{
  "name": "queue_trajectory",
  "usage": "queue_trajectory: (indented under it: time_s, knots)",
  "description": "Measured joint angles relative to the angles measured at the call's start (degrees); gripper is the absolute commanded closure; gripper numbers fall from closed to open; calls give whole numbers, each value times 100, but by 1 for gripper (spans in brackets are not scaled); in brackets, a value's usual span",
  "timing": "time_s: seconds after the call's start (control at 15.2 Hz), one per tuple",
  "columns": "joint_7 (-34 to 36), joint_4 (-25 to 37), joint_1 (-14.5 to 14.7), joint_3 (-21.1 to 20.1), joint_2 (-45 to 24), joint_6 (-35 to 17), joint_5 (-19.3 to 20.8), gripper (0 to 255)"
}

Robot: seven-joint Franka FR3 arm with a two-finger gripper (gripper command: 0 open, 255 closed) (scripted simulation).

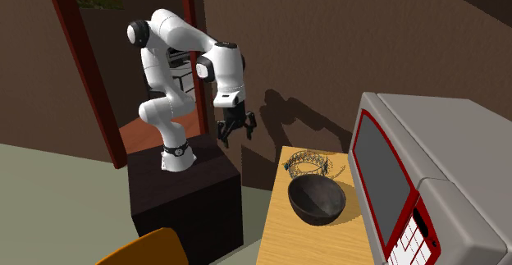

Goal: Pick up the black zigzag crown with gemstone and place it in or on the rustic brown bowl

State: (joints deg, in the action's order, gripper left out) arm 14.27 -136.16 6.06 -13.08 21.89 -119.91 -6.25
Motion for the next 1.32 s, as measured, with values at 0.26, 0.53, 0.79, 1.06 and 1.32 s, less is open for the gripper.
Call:
queue_trajectory:
  time_s: [0.26, 0.53, 0.79, 1.06, 1.32]
  knots:
    - [339, 240, 87, -280, -697, -508, -8, 0]
    - [724, 669, 167, -532, -1472, -902, 115, 0]
    - [1154, 1153, 286, -725, -2311, -1291, 370, 0]
    - [1577, 1756, 475, -826, -3061, -1459, 663, 0]
    - [1813, 2041, 619, -825, -3576, -1693, 880, 0]
